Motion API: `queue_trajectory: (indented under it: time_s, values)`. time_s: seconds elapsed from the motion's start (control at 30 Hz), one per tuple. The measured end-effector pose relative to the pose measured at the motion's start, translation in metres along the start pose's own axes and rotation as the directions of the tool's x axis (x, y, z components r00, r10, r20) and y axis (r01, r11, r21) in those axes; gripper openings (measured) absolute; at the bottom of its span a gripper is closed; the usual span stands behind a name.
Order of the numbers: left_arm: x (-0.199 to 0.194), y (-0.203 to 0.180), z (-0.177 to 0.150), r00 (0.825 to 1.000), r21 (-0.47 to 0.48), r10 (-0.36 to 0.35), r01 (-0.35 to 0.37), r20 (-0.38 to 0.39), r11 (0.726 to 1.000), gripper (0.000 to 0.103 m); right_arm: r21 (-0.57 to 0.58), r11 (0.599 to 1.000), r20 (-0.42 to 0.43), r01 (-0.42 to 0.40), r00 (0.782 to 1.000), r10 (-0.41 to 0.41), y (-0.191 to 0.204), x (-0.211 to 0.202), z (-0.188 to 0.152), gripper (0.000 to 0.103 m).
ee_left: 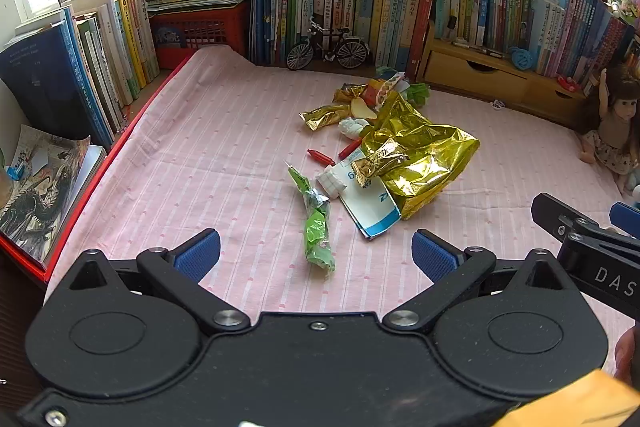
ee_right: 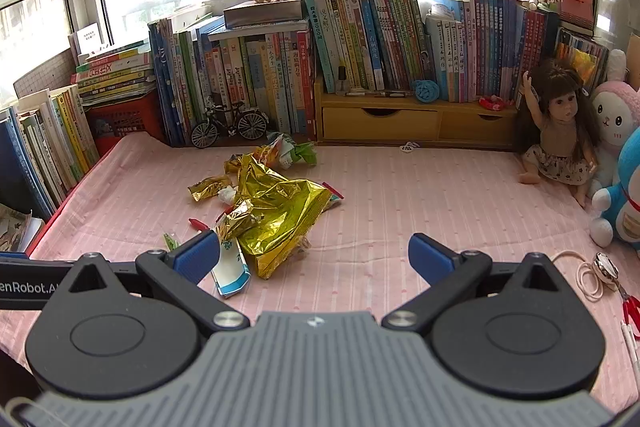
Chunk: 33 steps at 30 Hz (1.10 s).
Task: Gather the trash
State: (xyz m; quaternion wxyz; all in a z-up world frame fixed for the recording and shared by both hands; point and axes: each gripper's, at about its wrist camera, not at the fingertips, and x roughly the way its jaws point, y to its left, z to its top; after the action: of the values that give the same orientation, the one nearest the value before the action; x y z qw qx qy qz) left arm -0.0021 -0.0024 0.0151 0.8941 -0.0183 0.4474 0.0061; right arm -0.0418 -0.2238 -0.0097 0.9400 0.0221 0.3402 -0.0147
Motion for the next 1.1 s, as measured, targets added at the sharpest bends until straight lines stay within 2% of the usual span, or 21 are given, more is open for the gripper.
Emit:
queue_trajectory:
  time_s: [0.27, 0.57, 0.73, 0.87, 0.97, 1.1]
  values:
    - [0.0, 0.0, -0.002, 1.0, 0.002, 0.001, -0.001, 0.006, 1.0, 0.102, 0.006, 1.0, -0.005, 0.007, 1.0, -0.007, -0.001, 0.0, -0.001, 0.103]
    - [-0.021, -0.004, 0.0, 0.998, 0.027, 0.016, -0.018, 0.064, 0.999, 0.102, 0.007, 1.0, 0.043, 0.001, 0.999, -0.001, -0.003, -0.01, -0.001, 0.103]
    - [-0.023, -0.01, -0.003, 0.997, 0.063, 0.057, -0.061, 0.06, 0.996, 0.1, 0.008, 0.998, 0.03, -0.067, 0.997, 0.067, -0.005, -0.01, -0.002, 0.103]
    - [-0.023, -0.012, -0.006, 0.998, 0.074, 0.02, -0.024, 0.055, 0.997, 0.097, 0.003, 0.998, 0.048, -0.063, 0.997, 0.063, -0.004, -0.014, -0.002, 0.103]
    - [-0.02, -0.011, -0.007, 1.0, 0.069, -0.003, 0.001, 0.029, 0.998, 0.092, 0.001, 0.998, 0.045, -0.063, 0.997, 0.063, -0.005, -0.014, -0.002, 0.103]
    - [-0.012, -0.007, -0.01, 1.0, 0.05, -0.004, 0.005, -0.021, 0.999, 0.072, 0.003, 0.998, 0.037, -0.059, 0.998, 0.059, -0.007, -0.013, -0.001, 0.103]
